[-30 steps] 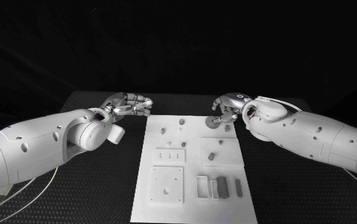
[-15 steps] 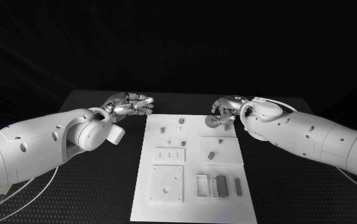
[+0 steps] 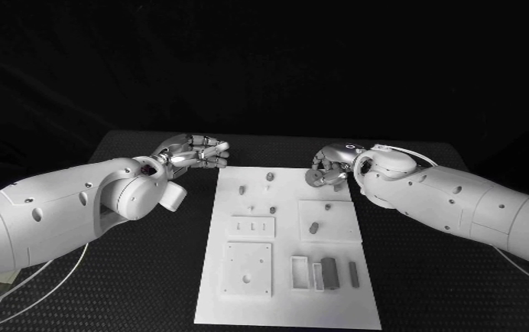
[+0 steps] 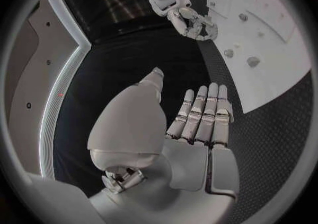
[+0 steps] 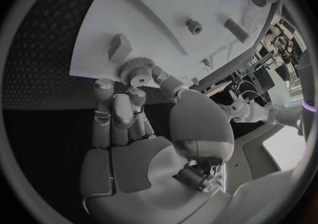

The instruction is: Assemble the parts on the task board

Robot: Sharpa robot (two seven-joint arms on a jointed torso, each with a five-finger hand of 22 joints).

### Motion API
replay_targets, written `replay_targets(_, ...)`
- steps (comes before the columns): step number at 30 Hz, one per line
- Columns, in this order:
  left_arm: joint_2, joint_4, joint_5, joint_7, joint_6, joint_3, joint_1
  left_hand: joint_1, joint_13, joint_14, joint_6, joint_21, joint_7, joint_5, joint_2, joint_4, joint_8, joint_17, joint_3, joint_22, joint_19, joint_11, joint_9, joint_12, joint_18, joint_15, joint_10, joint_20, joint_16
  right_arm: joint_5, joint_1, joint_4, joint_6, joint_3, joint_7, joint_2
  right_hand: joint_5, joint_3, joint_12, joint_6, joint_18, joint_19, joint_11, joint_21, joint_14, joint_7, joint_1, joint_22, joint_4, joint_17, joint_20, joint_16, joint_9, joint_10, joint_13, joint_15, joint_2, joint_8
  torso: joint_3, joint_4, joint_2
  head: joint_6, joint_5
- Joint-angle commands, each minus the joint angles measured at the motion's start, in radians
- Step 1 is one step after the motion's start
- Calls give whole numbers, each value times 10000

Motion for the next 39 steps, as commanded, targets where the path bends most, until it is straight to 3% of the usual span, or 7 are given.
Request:
replay_targets(1,21,18,-25,106,179,11,16,-15,17,-6,-32,31,753,6,15,26,52,10,62,13,48,4,18,34,4,-23,-37,-30,-20,1,-23,-117,289,-12,116,49,1,-47,39,79,637,-77,-83,-18,-9,13,-2,188,-2,-12,-2,23,-6,0,-13,-54,149,71,4,-13,3,-9,-1)
replay_targets(9,25,5,-25,104,196,11,16,28,19,-6,22,42,727,6,40,20,105,19,69,37,52,4,45,38,18,-21,-38,-25,-24,-10,-83,-261,453,-38,150,92,2,-85,61,128,637,-100,-105,2,13,-9,-38,199,-83,42,1,55,-10,0,-16,-78,663,80,8,-3,4,-40,2)
replay_targets(17,16,2,-30,92,203,11,16,85,19,-11,43,47,659,4,47,13,139,29,50,59,44,4,63,41,29,-18,-41,-20,-30,-223,-130,-262,478,-58,93,61,0,-167,94,126,637,-108,-103,39,27,-7,57,202,-407,71,-13,87,-27,-4,-7,-77,429,62,8,-16,4,-60,-9)
replay_targets(23,42,-40,-36,95,204,10,15,134,20,-11,38,50,624,3,47,6,150,35,33,74,40,3,70,43,36,-18,-42,-18,-32,-453,-204,-266,441,-161,78,76,1,-151,102,134,637,-105,-102,48,31,-5,155,196,-564,70,-16,93,-34,-2,-11,-74,342,58,6,-14,1,-71,-34)
replay_targets(39,38,-54,-40,96,239,9,13,193,19,-10,37,54,585,2,59,7,168,45,-2,94,32,5,81,44,41,-15,-47,-13,-34,-840,-414,-340,288,-221,65,174,2,-111,115,202,637,-95,-107,58,49,-13,273,189,-703,78,-10,105,-29,15,-22,-76,366,85,9,-9,4,-113,-58)
